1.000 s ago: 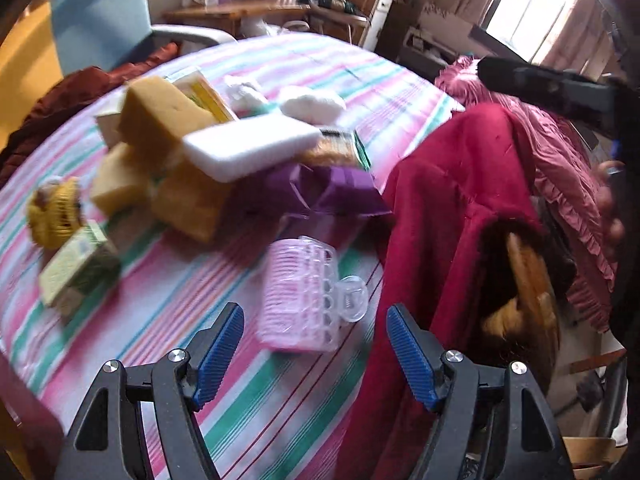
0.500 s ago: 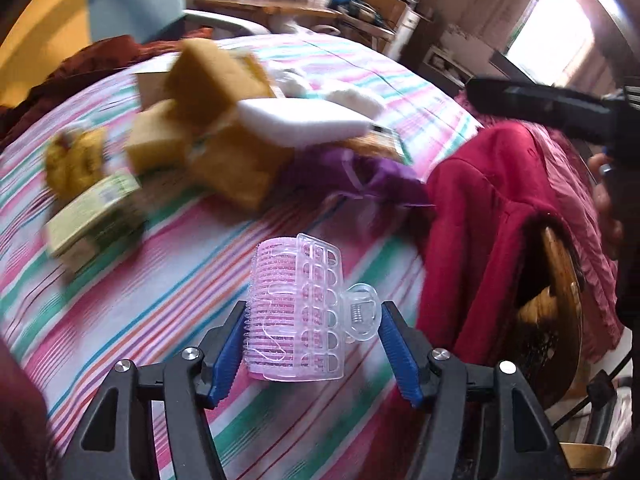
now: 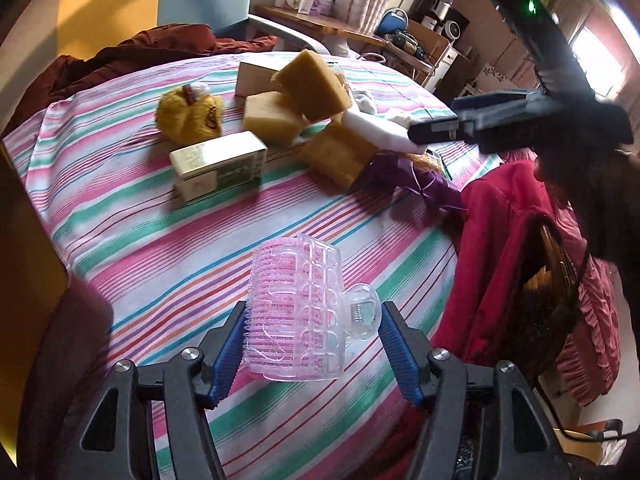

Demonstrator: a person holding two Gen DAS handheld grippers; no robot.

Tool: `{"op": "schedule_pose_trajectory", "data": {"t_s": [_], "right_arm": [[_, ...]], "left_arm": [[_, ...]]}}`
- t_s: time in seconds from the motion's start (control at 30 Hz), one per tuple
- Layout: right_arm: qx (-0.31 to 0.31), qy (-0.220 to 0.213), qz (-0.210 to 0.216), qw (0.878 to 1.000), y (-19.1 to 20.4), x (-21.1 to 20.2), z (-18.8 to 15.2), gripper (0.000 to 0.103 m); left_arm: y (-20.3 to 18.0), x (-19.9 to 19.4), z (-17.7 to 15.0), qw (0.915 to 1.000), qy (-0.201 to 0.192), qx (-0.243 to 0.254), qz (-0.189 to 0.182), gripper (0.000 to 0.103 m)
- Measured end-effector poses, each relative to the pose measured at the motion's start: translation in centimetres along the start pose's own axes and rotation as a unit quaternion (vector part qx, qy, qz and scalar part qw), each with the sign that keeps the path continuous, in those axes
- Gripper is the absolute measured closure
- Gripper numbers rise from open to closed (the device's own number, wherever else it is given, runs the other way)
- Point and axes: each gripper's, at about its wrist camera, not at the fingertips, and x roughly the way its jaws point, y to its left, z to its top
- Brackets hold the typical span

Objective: Organize objects
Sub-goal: 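Grasp the pink hair roller with the left tool while the right tool grasps the white soap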

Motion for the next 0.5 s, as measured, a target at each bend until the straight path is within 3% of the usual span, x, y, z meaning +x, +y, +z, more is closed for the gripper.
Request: {"op": "schedule_pose_trajectory", "data": {"t_s": [0.1, 0.3, 0.4, 0.47, 0.5], "right_arm": [[-0.089, 0.018, -0.037, 0.995, 1.5, 0.9, -0.1, 0.0], [-0.124, 0.027, -0.079, 0.989, 1.5, 3.7, 0.8, 0.004], [-0.116, 0.025, -0.069, 0.991, 1.1, 4.1, 1.4, 0.036], [-0.118, 0.032, -0.082, 0.989, 1.0, 4.6, 1.5, 0.066], [-0.117, 0.032, -0.077, 0.99, 0.8, 4.5, 1.4, 0.07]], "left_arm": [[0.1, 0.1, -0.2, 1.0, 0.0, -0.008, -0.001, 0.038], [0.7, 0.0, -0.3, 0.9997, 0.004, -0.024, 0.005, 0.038], [0.9, 0.1, -0.5, 0.9996, 0.004, -0.029, 0.006, 0.038], [1.0, 0.3, -0.5, 0.9994, 0.006, -0.032, 0.006, 0.038], [1.0, 0.3, -0.5, 0.9994, 0.006, -0.032, 0.006, 0.038]]}}
